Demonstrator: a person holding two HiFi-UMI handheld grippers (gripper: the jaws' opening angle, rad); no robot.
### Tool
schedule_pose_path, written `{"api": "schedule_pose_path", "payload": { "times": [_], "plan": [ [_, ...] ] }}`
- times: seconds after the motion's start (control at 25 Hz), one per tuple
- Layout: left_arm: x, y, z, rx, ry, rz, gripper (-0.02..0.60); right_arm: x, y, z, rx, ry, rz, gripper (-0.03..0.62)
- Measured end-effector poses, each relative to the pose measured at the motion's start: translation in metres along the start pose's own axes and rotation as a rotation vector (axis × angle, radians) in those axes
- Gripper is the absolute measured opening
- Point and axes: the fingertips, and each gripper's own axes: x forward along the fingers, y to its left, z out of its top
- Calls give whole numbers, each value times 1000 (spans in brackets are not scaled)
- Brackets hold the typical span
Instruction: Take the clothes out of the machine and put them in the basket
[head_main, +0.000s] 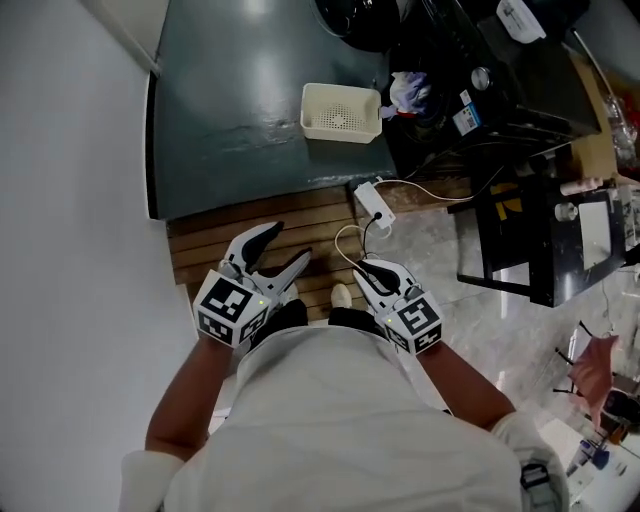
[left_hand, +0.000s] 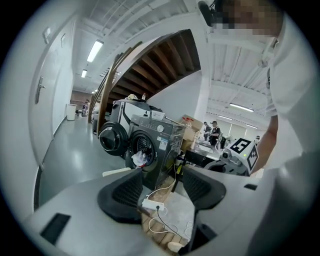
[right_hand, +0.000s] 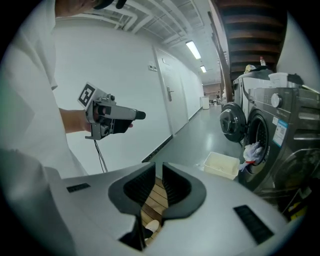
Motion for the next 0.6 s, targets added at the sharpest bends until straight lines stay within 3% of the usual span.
{"api": "schedule_pose_path", "payload": {
  "times": [0.24, 0.6],
  "plan": [
    [-3, 47, 3, 24, 11, -69, 253, 30, 11, 21, 44, -1, -88, 48],
    [69, 84, 23, 93, 45, -151, 254, 62, -25, 35, 87, -31, -146, 48]
  ]
}}
